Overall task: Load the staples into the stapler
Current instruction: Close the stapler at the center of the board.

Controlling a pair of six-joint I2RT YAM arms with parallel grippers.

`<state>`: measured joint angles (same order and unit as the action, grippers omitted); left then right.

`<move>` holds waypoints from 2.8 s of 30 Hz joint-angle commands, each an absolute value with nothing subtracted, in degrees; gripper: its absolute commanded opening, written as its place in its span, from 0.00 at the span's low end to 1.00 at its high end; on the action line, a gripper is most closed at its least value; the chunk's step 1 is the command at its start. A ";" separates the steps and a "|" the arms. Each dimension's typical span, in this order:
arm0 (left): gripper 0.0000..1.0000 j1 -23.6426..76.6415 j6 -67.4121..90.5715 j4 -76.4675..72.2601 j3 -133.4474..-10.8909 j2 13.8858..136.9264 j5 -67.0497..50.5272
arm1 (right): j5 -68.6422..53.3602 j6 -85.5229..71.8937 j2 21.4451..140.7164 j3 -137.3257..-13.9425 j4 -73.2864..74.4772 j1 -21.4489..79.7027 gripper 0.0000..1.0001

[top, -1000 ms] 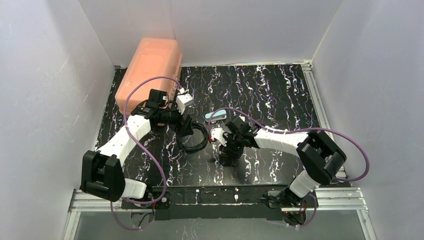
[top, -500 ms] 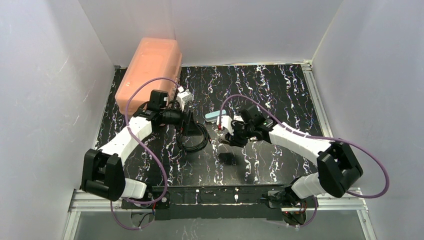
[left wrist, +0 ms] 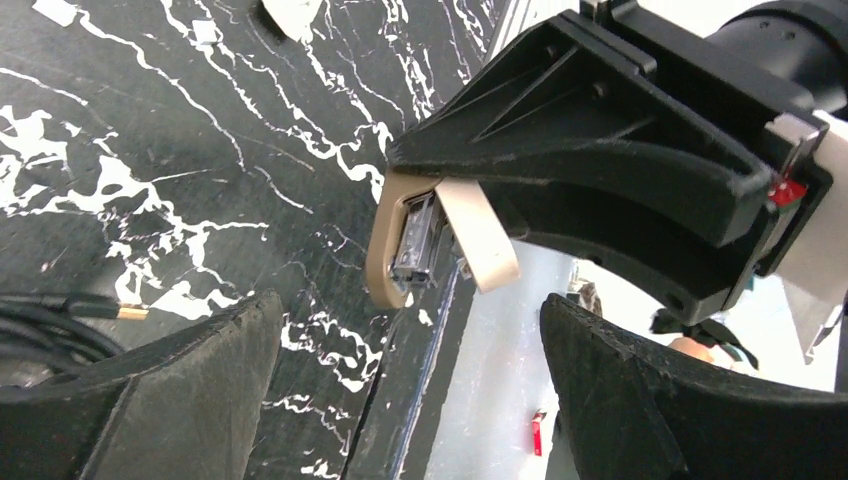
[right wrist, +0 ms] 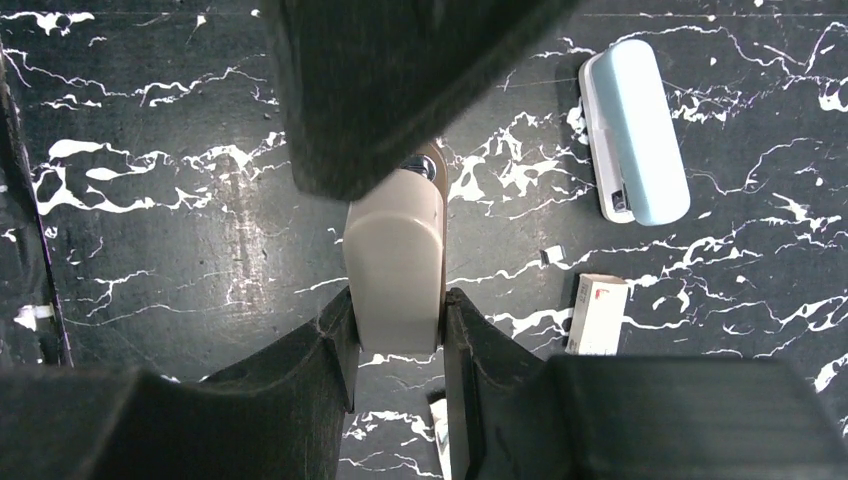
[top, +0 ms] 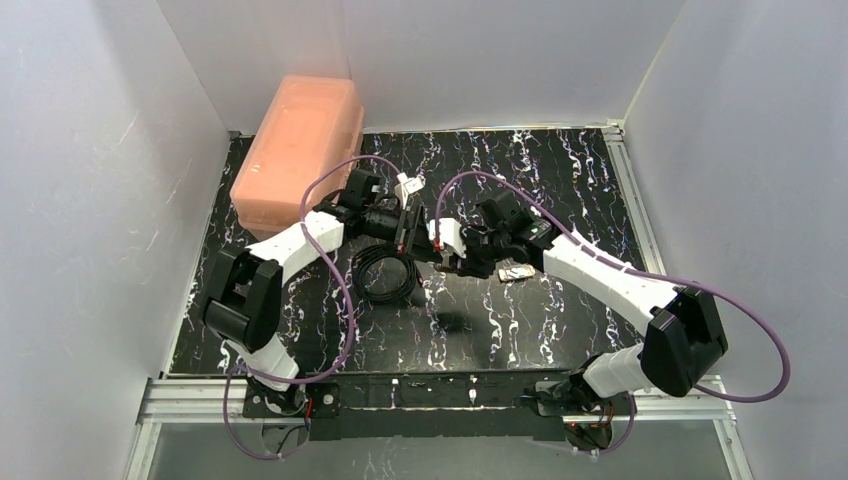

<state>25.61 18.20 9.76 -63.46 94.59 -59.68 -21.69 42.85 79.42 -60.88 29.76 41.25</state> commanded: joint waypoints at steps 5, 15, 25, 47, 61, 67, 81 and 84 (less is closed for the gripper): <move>0.98 29.25 30.21 -1.08 -64.64 97.90 -62.20 | -18.95 43.05 82.05 -65.66 37.14 41.02 0.06; 0.95 31.94 31.31 -1.08 -65.21 101.45 -60.58 | -17.95 41.22 83.58 -67.79 37.35 40.98 0.06; 0.60 33.31 33.30 -2.39 -65.48 103.48 -63.47 | -16.61 39.37 84.11 -67.83 35.79 40.96 0.06; 0.12 33.31 32.60 -3.31 -65.48 103.40 -65.99 | -20.37 41.09 83.31 -65.92 33.75 38.69 0.05; 0.59 33.57 31.38 -2.90 -65.86 102.84 -64.80 | -24.57 43.53 82.55 -66.96 36.20 38.75 0.05; 0.00 33.57 32.32 -3.40 -65.94 104.11 -65.67 | -23.88 42.11 81.14 -65.37 33.65 38.72 0.09; 0.57 33.49 30.11 -1.58 -65.85 102.35 -64.09 | -25.25 45.50 79.75 -64.46 36.11 37.62 0.21; 0.64 33.33 28.02 -0.36 -66.15 102.13 -63.58 | -25.04 46.09 80.07 -64.07 37.93 37.58 0.19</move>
